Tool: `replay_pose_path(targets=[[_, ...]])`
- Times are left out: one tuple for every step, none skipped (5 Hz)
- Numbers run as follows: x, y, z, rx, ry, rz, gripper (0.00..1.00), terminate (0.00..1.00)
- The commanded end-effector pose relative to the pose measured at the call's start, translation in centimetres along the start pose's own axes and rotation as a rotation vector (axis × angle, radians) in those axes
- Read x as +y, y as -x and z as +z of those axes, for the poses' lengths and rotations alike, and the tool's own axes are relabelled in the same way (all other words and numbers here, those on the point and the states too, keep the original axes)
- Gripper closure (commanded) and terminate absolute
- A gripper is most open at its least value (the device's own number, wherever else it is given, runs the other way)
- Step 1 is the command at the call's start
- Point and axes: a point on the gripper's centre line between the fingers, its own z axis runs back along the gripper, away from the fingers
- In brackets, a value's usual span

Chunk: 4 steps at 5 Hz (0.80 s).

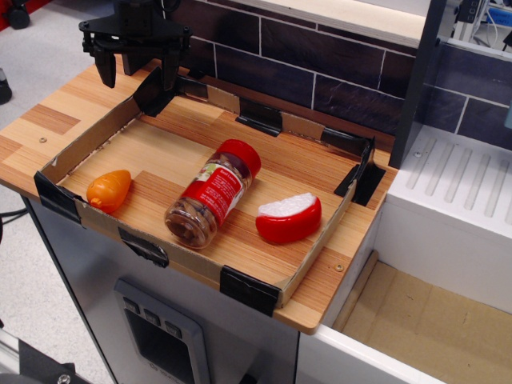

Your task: Upright basil bottle

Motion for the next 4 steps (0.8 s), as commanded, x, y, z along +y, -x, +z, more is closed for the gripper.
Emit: replay_pose_path(targets=[[0.0, 0.0, 0.0, 0.000, 0.000, 0.000, 0.00, 0.00], [-1.0, 0.4, 1.2, 0.006, 0.027, -0.002, 0.00, 0.00], [-2.5, 1.6, 3.2, 0.024, 0.067, -0.160, 0.00, 0.00], [-3.5, 2.7, 5.1, 0.039, 0.132, -0.252, 0.00, 0.00]])
